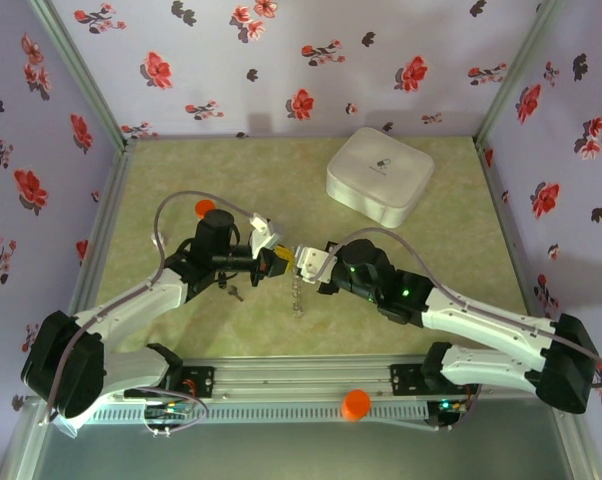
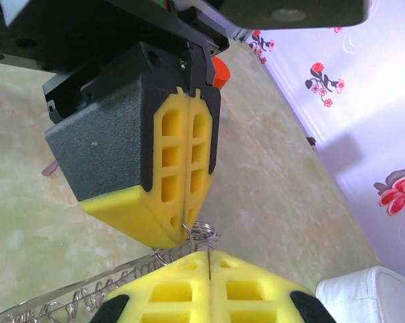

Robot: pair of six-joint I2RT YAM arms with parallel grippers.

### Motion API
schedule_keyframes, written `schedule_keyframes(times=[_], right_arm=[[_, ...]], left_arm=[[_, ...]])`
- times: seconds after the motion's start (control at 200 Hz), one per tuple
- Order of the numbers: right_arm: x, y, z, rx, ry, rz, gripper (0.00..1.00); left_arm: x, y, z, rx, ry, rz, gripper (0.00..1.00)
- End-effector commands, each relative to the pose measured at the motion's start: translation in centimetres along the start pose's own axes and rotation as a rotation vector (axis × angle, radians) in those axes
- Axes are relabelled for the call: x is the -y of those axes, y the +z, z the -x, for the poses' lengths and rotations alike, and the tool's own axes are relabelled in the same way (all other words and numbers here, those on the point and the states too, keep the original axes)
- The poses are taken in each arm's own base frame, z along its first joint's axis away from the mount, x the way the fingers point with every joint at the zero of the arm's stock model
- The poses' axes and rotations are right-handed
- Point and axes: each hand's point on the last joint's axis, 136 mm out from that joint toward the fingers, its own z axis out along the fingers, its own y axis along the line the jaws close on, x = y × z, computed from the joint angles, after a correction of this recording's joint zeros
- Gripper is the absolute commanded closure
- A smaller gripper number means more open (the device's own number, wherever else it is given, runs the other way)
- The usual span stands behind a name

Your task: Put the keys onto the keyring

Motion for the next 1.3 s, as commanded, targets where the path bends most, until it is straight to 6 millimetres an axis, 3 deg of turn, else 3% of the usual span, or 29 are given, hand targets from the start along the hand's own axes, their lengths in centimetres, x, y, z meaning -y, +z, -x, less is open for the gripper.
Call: schedule_keyframes(times=[0.0, 0.26, 0.75, 1.01, 1.3], right_arm=[[-0.7, -0.4, -0.1, 0.007, 0.008, 0.030, 1.00], [-1.2, 0.5, -0.2, -0.005, 0.022, 0.061, 1.00], [0.0, 0.3, 0.7, 0.032, 0.028, 0.003, 1.00], [-0.4, 0.5, 0.8, 0.040, 0.029, 0.019, 1.00], [-0.6, 0.9, 0.1, 0.009, 0.023, 0.020, 1.00]], left_arm=[[0.4, 0.0, 1.0, 0.017, 0.036, -0.024, 1.00], [0.5, 0.0, 1.0, 0.018, 0.039, -0.025, 1.00], [0.5, 0.0, 0.9, 0.017, 0.038, -0.027, 1.00], [0.5, 0.0, 0.9, 0.017, 0.037, -0.027, 1.00], [0.5, 0.0, 1.0, 0.021, 0.040, -0.025, 1.00]])
